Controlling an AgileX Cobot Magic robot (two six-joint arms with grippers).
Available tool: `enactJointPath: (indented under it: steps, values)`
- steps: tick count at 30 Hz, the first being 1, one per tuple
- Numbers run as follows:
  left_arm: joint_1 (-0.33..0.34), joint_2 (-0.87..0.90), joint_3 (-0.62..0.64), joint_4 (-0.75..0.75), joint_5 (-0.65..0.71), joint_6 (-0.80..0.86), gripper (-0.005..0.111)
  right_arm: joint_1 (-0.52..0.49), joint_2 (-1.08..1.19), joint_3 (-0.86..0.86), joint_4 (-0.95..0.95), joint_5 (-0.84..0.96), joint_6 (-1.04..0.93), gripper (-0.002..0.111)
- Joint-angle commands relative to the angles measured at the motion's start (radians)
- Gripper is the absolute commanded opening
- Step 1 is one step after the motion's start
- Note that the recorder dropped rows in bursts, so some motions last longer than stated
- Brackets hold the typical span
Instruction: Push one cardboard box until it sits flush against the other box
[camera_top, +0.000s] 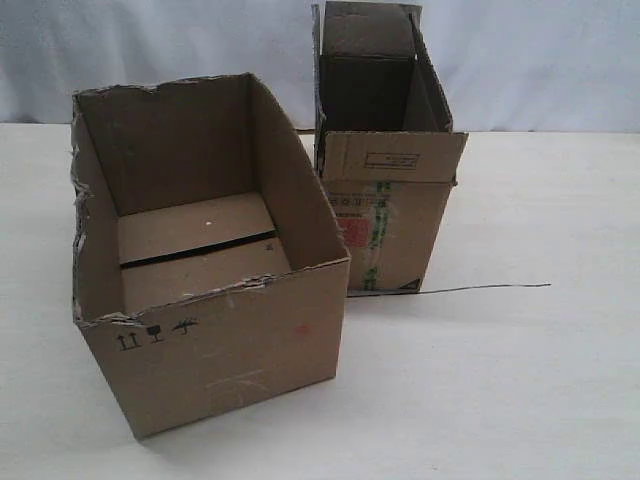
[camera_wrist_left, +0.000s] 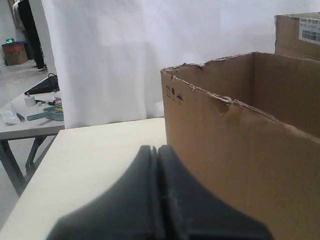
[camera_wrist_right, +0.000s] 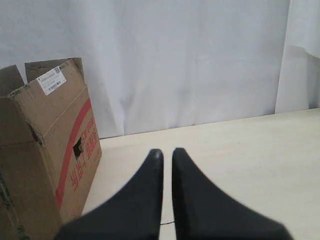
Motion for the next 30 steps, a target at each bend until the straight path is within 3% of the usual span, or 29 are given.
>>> enactJointPath:
  steps: [1, 6, 8, 9, 11, 16, 17, 21, 22, 23, 27, 30]
  values:
    - [0.000, -0.002, 0.003, 0.004, -0.008, -0.001, 0.000, -0.002, -0.003, 0.003, 0.002, -0.009, 0.004, 0.005]
    - [0.000, -0.002, 0.003, -0.036, -0.014, -0.030, 0.000, -0.002, -0.003, 0.003, 0.002, -0.009, 0.004, 0.005]
    - [0.000, -0.002, 0.003, -0.215, -0.043, -0.142, 0.000, -0.002, -0.003, 0.003, 0.002, -0.009, 0.004, 0.005]
    - [0.000, -0.002, 0.003, -0.382, -0.086, -0.209, 0.000, -0.002, -0.003, 0.003, 0.002, -0.009, 0.004, 0.005]
    - [0.000, -0.002, 0.003, -0.470, -0.148, -0.227, 0.000, -0.002, -0.003, 0.003, 0.002, -0.009, 0.004, 0.005]
    - [0.000, -0.002, 0.003, -0.470, -0.329, -0.219, 0.000, -0.002, -0.003, 0.003, 0.002, -0.009, 0.004, 0.005]
    - [0.000, -0.002, 0.003, -0.478, -0.416, -0.242, 0.000, -0.002, -0.003, 0.003, 0.002, -0.009, 0.004, 0.005]
    - [0.000, -0.002, 0.003, -0.489, -0.596, -0.644, 0.000, -0.002, -0.003, 0.003, 0.002, -0.009, 0.004, 0.005]
    - [0.000, -0.002, 0.003, -0.489, -0.703, -0.723, 0.000, -0.002, -0.003, 0.003, 0.002, -0.009, 0.004, 0.005]
    - [0.000, -0.002, -0.016, -0.496, -0.726, -0.725, 0.000, -0.002, -0.003, 0.003, 0.002, -0.009, 0.004, 0.005]
    - [0.000, 0.086, -0.255, -0.447, -0.427, -0.667, 0.000, -0.002, -0.003, 0.003, 0.002, -0.009, 0.004, 0.005]
    - [0.000, 0.227, -0.496, -0.191, -0.071, -0.633, 0.000, -0.002, -0.003, 0.003, 0.002, -0.009, 0.004, 0.005]
